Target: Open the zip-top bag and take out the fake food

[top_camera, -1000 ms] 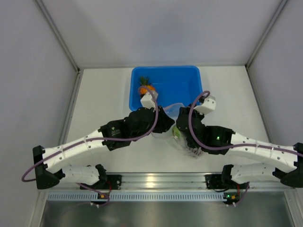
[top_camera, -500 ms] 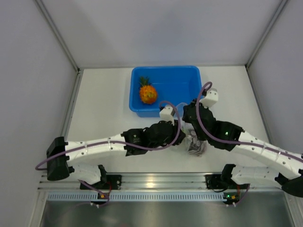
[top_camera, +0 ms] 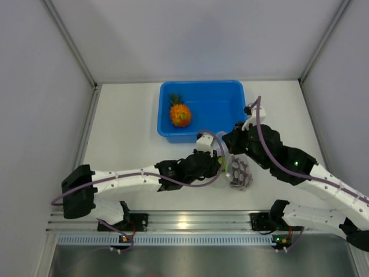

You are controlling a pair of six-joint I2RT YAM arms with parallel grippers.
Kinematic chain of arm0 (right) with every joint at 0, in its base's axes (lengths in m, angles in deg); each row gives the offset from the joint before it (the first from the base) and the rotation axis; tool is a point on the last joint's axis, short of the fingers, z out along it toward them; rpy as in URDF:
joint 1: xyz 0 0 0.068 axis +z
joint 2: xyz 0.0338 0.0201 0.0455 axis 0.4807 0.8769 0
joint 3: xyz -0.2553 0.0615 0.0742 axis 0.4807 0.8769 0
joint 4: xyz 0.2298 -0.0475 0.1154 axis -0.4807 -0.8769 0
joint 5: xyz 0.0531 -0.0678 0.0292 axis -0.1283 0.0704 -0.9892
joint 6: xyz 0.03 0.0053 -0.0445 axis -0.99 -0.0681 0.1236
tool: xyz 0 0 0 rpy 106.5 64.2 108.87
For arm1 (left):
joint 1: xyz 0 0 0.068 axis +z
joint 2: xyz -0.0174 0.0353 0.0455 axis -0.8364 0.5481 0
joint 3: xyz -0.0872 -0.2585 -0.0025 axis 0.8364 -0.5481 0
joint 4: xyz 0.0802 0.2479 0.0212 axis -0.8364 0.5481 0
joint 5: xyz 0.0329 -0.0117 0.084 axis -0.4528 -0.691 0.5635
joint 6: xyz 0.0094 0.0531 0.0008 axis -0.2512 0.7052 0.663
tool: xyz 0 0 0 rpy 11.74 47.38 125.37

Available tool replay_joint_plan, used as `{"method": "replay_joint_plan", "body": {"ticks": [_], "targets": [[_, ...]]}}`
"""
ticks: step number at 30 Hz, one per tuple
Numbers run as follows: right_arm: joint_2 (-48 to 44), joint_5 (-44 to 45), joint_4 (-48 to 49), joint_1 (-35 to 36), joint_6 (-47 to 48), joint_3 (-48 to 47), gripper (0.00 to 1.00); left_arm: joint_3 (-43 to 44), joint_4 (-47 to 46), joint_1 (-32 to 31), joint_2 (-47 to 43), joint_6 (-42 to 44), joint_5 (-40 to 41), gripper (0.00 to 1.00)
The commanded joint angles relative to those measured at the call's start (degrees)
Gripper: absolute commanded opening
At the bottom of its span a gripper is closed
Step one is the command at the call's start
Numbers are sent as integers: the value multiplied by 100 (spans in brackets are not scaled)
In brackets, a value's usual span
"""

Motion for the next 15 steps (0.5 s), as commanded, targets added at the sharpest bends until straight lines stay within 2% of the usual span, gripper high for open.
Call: {"method": "replay_joint_plan", "body": {"ticks": [1, 6, 8, 11, 15], "targets": [[-523, -274, 151, -82, 15, 88, 0, 201, -14, 224, 348, 86, 45, 30], [-691, 201, -253, -82, 111, 203, 0, 403, -23, 330, 744, 50, -149, 40], [-709, 131, -394, -73, 182, 229, 0, 543, -14, 330, 954, 94, -149, 51], [-849, 113, -429, -73, 182, 360, 0, 780, -32, 330, 1244, 173, -123, 61], [-1095, 192, -403, -100, 120, 563, 0, 1088, -49, 330, 1552, 121, -167, 65]]}}
